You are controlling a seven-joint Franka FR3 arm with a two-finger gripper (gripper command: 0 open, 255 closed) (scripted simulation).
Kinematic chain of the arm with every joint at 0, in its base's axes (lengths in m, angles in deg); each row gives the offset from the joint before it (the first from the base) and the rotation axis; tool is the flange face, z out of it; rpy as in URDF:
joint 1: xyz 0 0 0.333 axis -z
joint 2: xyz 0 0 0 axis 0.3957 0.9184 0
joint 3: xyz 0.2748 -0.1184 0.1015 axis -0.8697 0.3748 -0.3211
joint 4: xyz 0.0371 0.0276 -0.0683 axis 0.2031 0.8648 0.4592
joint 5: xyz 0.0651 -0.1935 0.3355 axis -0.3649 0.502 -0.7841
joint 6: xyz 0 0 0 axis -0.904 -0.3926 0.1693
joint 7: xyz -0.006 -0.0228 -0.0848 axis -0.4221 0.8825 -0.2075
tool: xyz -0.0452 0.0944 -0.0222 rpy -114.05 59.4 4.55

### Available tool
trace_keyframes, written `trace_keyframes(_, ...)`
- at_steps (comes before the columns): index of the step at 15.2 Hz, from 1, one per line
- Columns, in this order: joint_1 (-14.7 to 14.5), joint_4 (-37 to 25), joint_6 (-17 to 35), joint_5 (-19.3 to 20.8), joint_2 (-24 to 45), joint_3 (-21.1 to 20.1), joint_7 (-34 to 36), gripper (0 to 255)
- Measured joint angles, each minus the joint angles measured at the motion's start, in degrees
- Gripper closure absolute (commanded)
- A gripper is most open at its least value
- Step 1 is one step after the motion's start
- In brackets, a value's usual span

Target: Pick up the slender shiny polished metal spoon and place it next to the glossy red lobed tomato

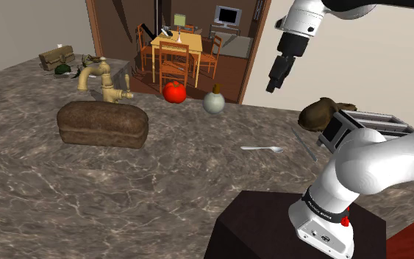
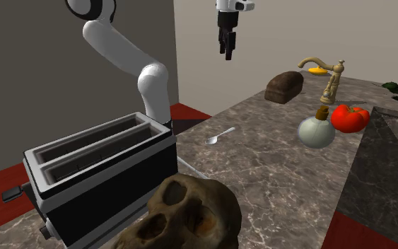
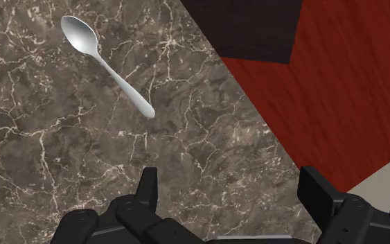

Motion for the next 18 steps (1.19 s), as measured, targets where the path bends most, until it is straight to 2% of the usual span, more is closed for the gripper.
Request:
trace_keyframes(4, -0.06, 4.7, 2.96, 1.05, -2.37, 1.99, -3.64, 0)
trace_keyframes(9, 0.09, 15.34, 11.51, 3.87, -5.86, 7.16, -12.33, 0)
trace_keyframes(13, 1.14, 22.94, 18.42, 7.06, -7.57, 12.55, -20.15, 0)
trace_keyframes(18, 1.98, 29.13, 29.28, 11.22, -3.73, 20.63, -30.66, 0)
